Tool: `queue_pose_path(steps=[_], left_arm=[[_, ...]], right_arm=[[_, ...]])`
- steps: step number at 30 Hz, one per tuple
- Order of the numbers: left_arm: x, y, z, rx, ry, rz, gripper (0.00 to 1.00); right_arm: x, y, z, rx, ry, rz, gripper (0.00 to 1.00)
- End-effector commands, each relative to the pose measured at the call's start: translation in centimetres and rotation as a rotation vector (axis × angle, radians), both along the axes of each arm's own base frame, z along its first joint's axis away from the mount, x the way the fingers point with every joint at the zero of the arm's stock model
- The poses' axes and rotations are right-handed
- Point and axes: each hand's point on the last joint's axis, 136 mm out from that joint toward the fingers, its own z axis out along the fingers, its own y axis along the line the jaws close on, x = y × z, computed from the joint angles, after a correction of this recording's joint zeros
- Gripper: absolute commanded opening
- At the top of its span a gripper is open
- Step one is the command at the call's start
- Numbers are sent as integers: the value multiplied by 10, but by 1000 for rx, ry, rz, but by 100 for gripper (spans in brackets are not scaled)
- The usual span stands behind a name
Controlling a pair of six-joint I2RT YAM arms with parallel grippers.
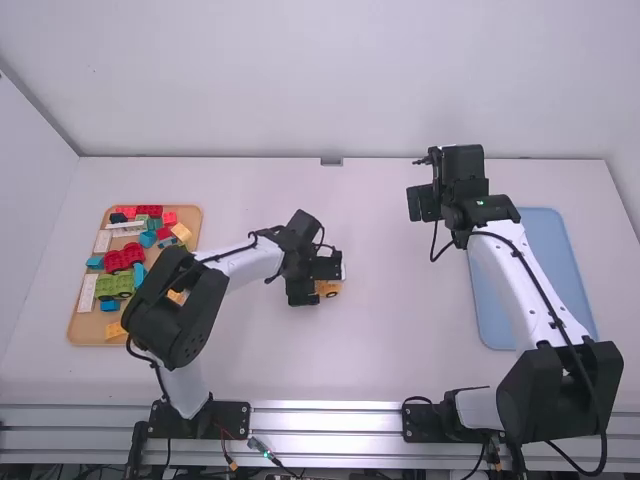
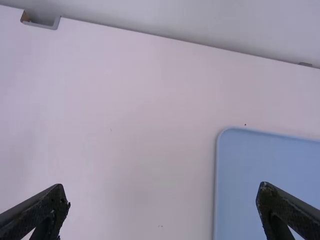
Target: Assemble lego blocks to make yellow taxi
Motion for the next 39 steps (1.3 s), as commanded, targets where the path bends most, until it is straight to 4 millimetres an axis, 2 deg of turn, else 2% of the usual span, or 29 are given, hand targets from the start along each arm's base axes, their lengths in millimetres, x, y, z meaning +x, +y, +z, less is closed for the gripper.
queue_pose_path(steps=[1, 6, 11, 12, 14, 15, 16, 18, 21, 22, 23, 27, 28, 30, 33, 34, 38, 39], left_arm=[[-7, 3, -6, 1, 24, -10, 99], [7, 12, 1, 63, -18, 39, 99], [13, 6, 45, 36, -30, 59, 99], [13, 6, 47, 36, -31, 59, 99], [18, 9, 68, 34, -44, 73, 99], [18, 10, 69, 33, -45, 73, 99], [25, 18, 78, 51, -67, 108, 99], [36, 30, 84, 76, -93, 173, 99], [64, 72, 93, 128, -149, 390, 99], [76, 95, 96, 135, -170, 484, 99], [81, 104, 97, 135, -179, 518, 99], [114, 170, 108, 54, -233, 813, 99], [127, 200, 115, -9, -261, 982, 99], [140, 248, 125, -146, -281, 1245, 99], [139, 275, 131, -303, -206, 1361, 99], [135, 288, 133, -366, -153, 1453, 99], [128, 326, 130, -405, -40, 1696, 99], [128, 328, 130, -403, -37, 1701, 99]], right_arm=[[6, 0, 17, 2, -38, -4, 99], [6, 0, 17, 2, -38, -4, 99], [6, 0, 17, 2, -37, -3, 99], [5, 0, 17, 2, -37, -3, 99], [5, 0, 17, 1, -37, -2, 99], [5, 0, 17, 1, -37, -2, 99], [6, 0, 17, 1, -38, -4, 99], [5, -1, 17, 2, -37, -4, 99], [5, 0, 17, 2, -37, -4, 99], [5, 0, 17, 1, -37, -3, 99], [5, 0, 17, 1, -37, -3, 99], [5, 0, 17, 1, -37, -3, 99], [5, 0, 17, 2, -37, -4, 99], [5, 0, 16, 1, -33, -3, 99], [4, 0, 15, 1, -27, -2, 99], [3, 0, 15, 3, -25, -2, 99], [3, 0, 14, 2, -21, -2, 99], [3, 0, 14, 1, -21, -2, 99]])
